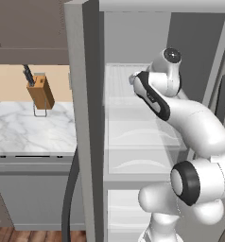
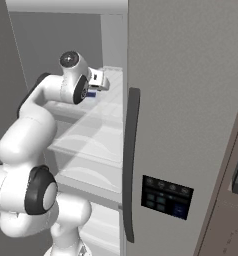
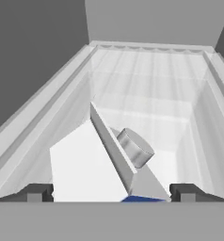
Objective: Take a sugar cube from the saucer and place it inside the coffee. Then, grab milk from the fridge and place it next to the coffee on the counter to sweeten the coffee.
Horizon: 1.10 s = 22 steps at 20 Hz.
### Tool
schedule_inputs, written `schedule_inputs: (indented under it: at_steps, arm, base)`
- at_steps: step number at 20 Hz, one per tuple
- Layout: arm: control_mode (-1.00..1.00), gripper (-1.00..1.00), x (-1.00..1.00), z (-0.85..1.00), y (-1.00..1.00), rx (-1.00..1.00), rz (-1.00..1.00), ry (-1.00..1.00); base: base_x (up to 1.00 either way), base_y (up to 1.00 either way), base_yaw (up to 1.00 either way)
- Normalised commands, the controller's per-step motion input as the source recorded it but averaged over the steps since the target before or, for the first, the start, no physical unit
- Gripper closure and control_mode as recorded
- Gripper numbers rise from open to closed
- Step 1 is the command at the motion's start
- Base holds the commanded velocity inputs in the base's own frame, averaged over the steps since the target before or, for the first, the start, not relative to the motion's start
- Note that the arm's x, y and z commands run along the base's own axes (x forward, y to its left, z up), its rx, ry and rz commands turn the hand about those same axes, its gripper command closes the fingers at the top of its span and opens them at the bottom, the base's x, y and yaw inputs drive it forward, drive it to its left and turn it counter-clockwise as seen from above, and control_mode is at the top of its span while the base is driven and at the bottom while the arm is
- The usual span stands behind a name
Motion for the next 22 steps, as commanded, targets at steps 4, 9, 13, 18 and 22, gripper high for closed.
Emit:
schedule_inputs:
  at_steps: [4, 9, 13, 18, 22]
  arm:
    - [-1.00, 1.00, 0.11, -0.09, 0.03, 0.00, 0.00, 0.00]
    - [-1.00, 1.00, -0.02, 0.00, 0.00, 0.00, 0.00, 0.00]
    - [-1.00, 1.00, -0.72, 0.22, 0.00, 0.00, 0.00, -0.06]
    - [-1.00, 1.00, -1.00, 0.57, 0.00, 0.00, 0.00, -0.12]
    - [-1.00, 1.00, -1.00, 0.46, -0.03, 0.00, 0.00, -0.02]
  base:
    - [0.00, 0.00, 0.00]
    - [0.00, 0.00, 0.00]
    - [0.00, 0.00, 0.00]
    - [0.00, 0.00, 0.00]
    - [0.00, 0.00, 0.00]
